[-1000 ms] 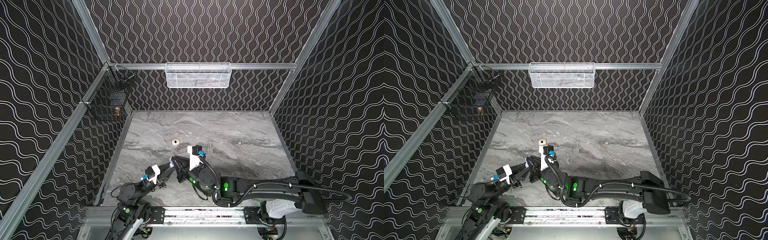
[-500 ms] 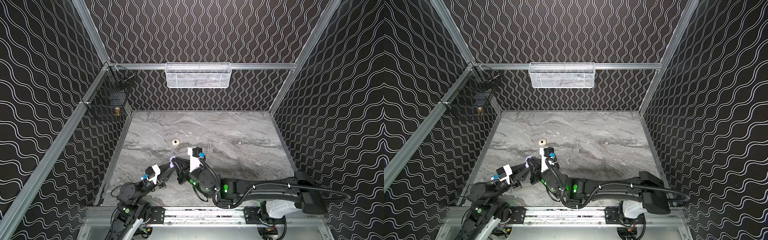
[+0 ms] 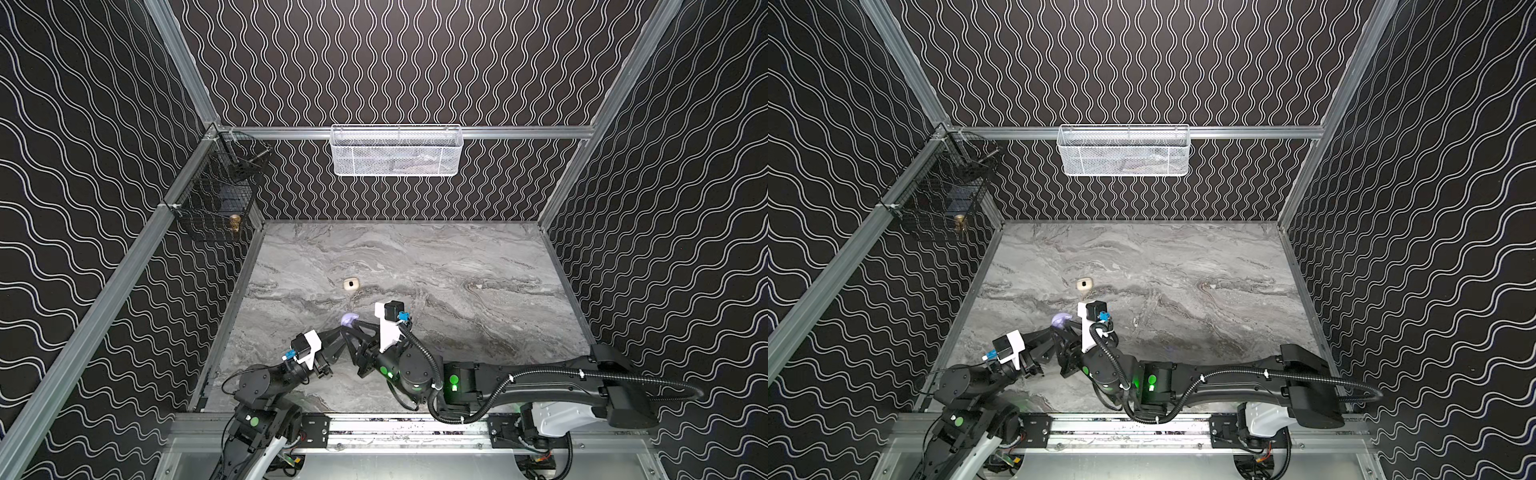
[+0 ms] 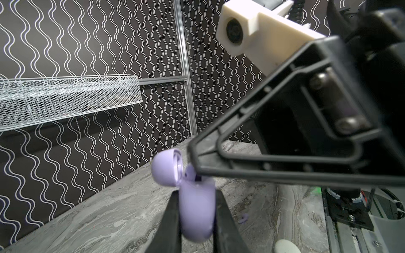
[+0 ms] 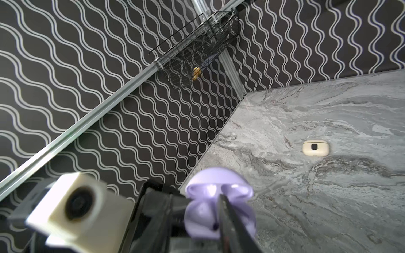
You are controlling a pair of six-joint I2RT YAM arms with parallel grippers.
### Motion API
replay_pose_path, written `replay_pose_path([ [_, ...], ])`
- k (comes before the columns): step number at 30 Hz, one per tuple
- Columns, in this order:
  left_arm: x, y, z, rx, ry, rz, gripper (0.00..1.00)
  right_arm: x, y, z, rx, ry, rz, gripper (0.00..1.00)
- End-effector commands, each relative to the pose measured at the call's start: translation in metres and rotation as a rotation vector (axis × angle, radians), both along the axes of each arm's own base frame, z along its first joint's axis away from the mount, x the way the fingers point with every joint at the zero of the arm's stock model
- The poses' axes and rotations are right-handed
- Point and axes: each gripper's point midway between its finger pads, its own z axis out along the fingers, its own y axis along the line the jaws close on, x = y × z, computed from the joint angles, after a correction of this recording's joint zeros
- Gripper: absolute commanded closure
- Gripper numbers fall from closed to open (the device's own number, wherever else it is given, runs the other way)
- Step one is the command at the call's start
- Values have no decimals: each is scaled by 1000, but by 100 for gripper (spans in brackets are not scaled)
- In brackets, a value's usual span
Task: Insert the wireless bluetooth earbuds into the charging case
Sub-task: 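Push the earbud down into the open case, then open the right gripper, then move the right gripper back over the second lavender earbud on the table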
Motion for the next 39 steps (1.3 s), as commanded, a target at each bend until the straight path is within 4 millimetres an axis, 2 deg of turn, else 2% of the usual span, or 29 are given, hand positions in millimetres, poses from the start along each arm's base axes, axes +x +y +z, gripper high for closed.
replay_pose_path([
  [1, -2, 2, 10, -7, -34, 11, 100, 0, -15, 3, -18, -13, -19, 53],
  [4, -2, 2, 8, -3, -26, 11, 100, 2, -36, 4, -27, -7, -56, 52],
  [7, -2, 2, 7, -2, -30, 9, 100, 7, -56, 3, -57, 5, -102, 57],
  [10, -3, 1, 8, -1, -25, 4, 100, 16, -86, -12, -115, 34, -189, 57],
  [11, -3, 1, 8, 1, -22, 1, 100, 22, -104, -20, -138, 55, -247, 57],
  [14, -4, 1, 7, 7, -12, -2, 100, 42, -149, -59, -249, 153, -382, 54],
  [17, -2, 1, 5, 7, 1, 4, 100, 58, -196, -118, -385, 338, -487, 56],
  [20, -4, -1, 5, -5, -16, -15, 100, 54, -230, -168, -477, 468, -540, 56],
  [22, -5, 0, 7, -8, -24, -15, 100, 47, -245, -194, -511, 535, -554, 56],
  [26, -4, 0, 7, -3, -8, -11, 100, 34, -249, -235, -538, 637, -483, 61],
  [29, -3, 1, 5, 2, -1, -2, 100, 29, -243, -254, -565, 680, -436, 74],
  [32, 0, 2, 4, 2, 8, 11, 100, 29, -240, -270, -617, 715, -429, 87],
  [39, -1, 2, 5, 9, 11, 9, 100, 40, -233, -297, -701, 753, -426, 93],
])
